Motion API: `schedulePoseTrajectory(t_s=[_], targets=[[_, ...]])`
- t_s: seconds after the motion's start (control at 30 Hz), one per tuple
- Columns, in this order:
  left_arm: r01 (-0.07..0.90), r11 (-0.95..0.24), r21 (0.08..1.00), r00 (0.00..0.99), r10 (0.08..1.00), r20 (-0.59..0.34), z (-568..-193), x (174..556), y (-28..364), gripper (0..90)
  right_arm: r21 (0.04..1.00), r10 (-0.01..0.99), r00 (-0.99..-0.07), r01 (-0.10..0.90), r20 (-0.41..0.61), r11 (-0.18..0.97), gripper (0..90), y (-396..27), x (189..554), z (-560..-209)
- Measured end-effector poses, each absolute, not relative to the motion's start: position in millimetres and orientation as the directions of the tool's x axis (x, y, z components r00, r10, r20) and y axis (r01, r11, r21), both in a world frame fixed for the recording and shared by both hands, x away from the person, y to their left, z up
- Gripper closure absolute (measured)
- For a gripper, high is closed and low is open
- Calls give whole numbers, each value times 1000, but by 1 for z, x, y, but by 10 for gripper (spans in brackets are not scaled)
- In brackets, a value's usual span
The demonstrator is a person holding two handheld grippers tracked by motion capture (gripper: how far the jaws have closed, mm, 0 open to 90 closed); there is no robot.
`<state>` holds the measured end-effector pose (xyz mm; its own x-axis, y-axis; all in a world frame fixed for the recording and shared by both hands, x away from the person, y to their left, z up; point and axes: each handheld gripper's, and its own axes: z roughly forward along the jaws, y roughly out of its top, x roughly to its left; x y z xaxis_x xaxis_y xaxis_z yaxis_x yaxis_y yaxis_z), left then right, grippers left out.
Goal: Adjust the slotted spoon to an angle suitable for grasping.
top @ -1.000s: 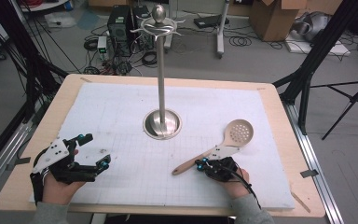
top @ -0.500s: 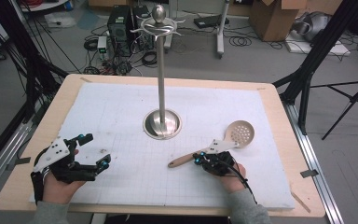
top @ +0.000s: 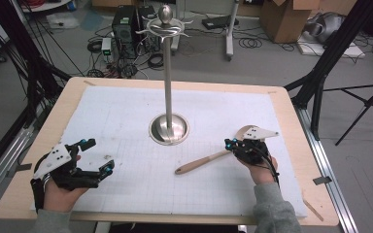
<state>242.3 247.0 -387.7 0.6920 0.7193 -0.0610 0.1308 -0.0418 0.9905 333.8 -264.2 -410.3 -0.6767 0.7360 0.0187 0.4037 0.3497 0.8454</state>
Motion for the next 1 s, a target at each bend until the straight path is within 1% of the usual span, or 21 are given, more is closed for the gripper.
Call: schedulePoseTrajectory(t_s=[0.13, 0.37, 0.47, 0.53, 0.67, 0.9, 1.0], targets=[[131, -43, 990, 692, 719, -61, -388, 242, 247, 17, 829, 746, -666, 429, 21, 359, 895, -264, 341, -416], [130, -38, 991, 688, 723, -62, -387, 242, 249, 17, 784, 756, -655, 467, -4, 409, 895, -263, 356, -427], [135, -35, 990, 691, 720, -69, -388, 242, 249, 18, 770, 775, -631, 486, -19, 414, 895, -265, 361, -431], [136, -38, 990, 693, 717, -68, -388, 242, 249, 17, 767, 779, -627, 492, -17, 412, 895, -264, 362, -432], [134, -28, 991, 690, 720, -73, -388, 242, 251, 17, 751, 781, -622, 490, -54, 442, 895, -263, 363, -435], [135, -33, 990, 692, 718, -70, -388, 242, 249, 18, 722, 799, -596, 518, -81, 459, 895, -266, 366, -439], [140, -37, 989, 694, 716, -72, -389, 242, 249, 18, 717, 798, -594, 514, -97, 470, 895, -265, 365, -439]])
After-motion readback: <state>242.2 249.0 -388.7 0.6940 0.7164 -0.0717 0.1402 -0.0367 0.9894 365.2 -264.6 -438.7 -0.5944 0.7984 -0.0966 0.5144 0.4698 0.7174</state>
